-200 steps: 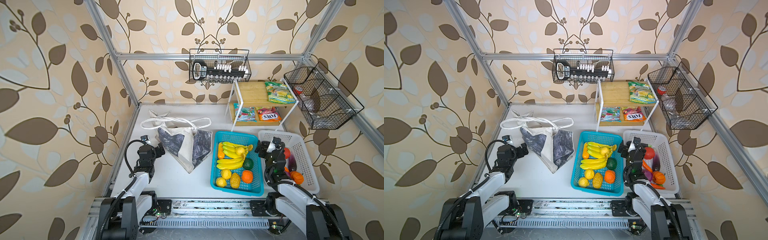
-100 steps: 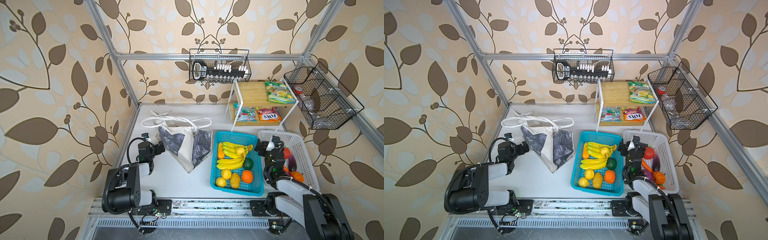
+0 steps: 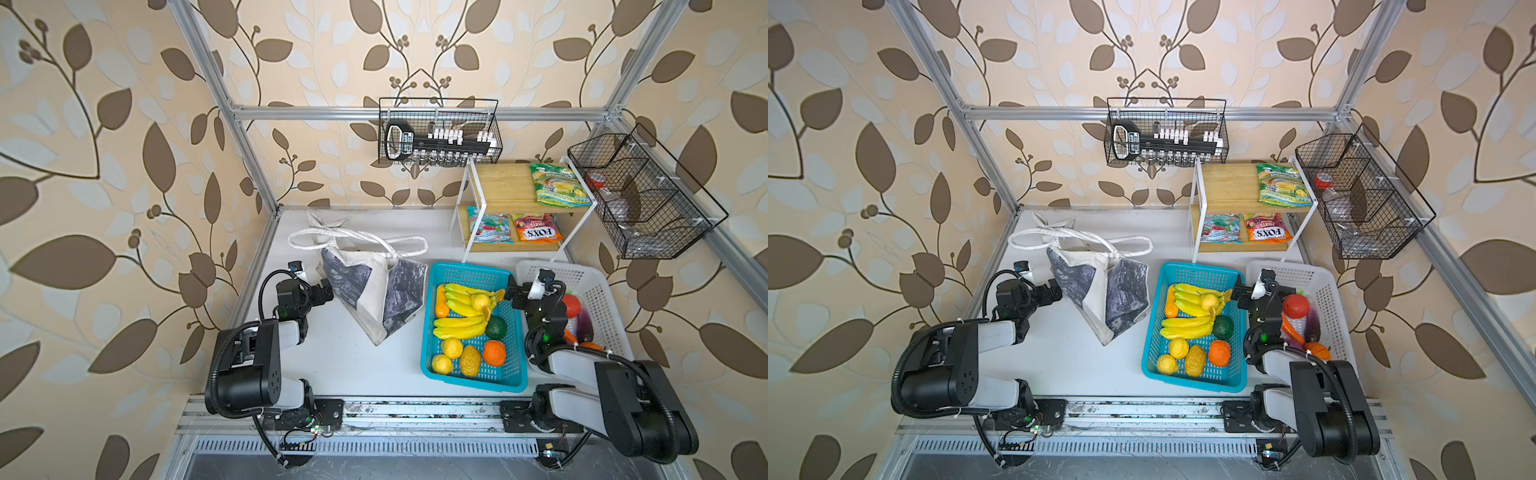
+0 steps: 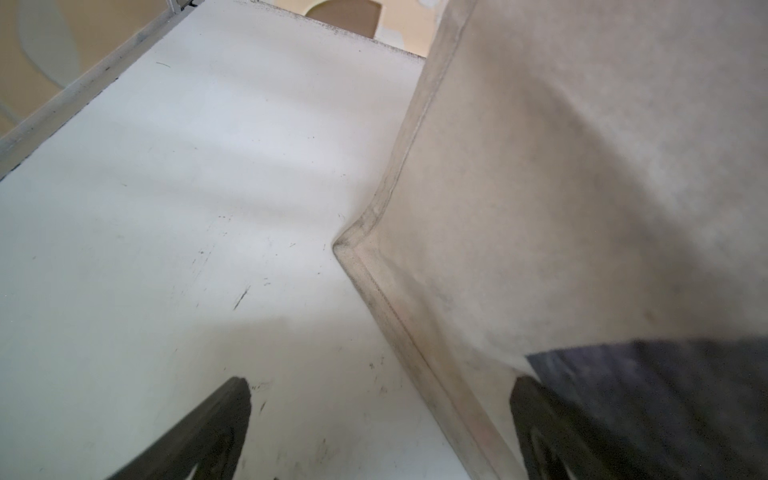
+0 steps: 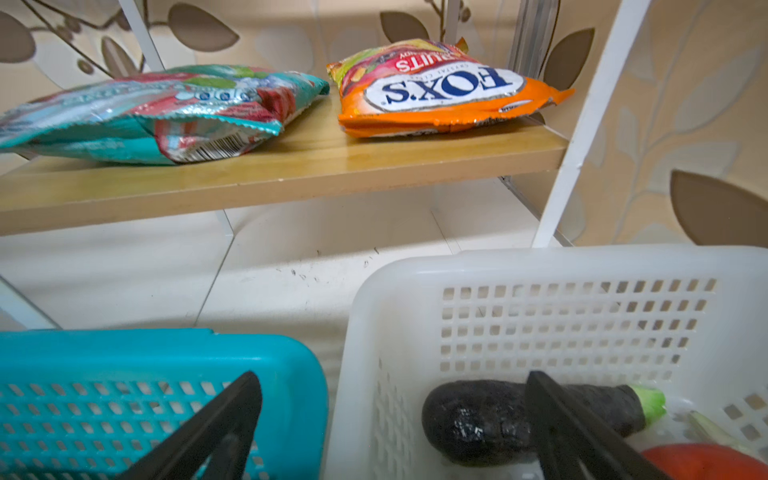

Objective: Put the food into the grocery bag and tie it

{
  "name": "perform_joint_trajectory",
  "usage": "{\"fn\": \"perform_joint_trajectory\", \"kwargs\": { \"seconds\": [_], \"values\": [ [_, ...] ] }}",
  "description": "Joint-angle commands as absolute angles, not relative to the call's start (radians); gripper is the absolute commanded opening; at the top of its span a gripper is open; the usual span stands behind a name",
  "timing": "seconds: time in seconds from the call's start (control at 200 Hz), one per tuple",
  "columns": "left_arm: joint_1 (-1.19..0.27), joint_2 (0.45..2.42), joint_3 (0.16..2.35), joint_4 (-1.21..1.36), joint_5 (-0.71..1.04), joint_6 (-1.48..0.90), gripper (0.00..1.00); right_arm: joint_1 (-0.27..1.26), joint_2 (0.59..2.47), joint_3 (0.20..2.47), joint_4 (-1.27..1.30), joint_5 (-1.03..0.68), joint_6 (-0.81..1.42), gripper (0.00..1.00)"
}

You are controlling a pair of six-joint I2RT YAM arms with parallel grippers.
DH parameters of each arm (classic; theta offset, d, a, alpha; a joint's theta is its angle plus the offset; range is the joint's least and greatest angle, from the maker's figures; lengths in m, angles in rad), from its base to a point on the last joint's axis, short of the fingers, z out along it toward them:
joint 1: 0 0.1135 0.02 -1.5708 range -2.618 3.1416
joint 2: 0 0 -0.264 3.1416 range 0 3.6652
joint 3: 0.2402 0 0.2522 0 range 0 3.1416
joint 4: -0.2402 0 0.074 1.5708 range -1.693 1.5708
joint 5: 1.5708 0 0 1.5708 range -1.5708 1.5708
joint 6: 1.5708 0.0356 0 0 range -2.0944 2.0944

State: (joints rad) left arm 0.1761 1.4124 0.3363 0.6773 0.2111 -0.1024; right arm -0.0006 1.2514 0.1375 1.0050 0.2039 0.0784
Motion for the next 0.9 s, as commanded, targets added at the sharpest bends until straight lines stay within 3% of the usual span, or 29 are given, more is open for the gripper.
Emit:
{"fn": "perform_joint_trajectory", "kwargs": {
  "seconds": [0.0,0.415,0.895],
  "values": [
    [0.161,1.423,0.381,0.715,0.286,-0.062,0.99,-0.002,1.322,0.146,1.061,0.142,0.057,1.0],
    [0.096,1.486,0.399,0.711,0.193,-0.025,0.99,0.019,1.348,0.173,1.031,0.132,0.022,1.0],
    [0.084,1.508,0.392,0.739,0.209,-0.006,0.99,0.022,1.348,0.178,1.024,0.1,0.008,1.0]
  ]
}}
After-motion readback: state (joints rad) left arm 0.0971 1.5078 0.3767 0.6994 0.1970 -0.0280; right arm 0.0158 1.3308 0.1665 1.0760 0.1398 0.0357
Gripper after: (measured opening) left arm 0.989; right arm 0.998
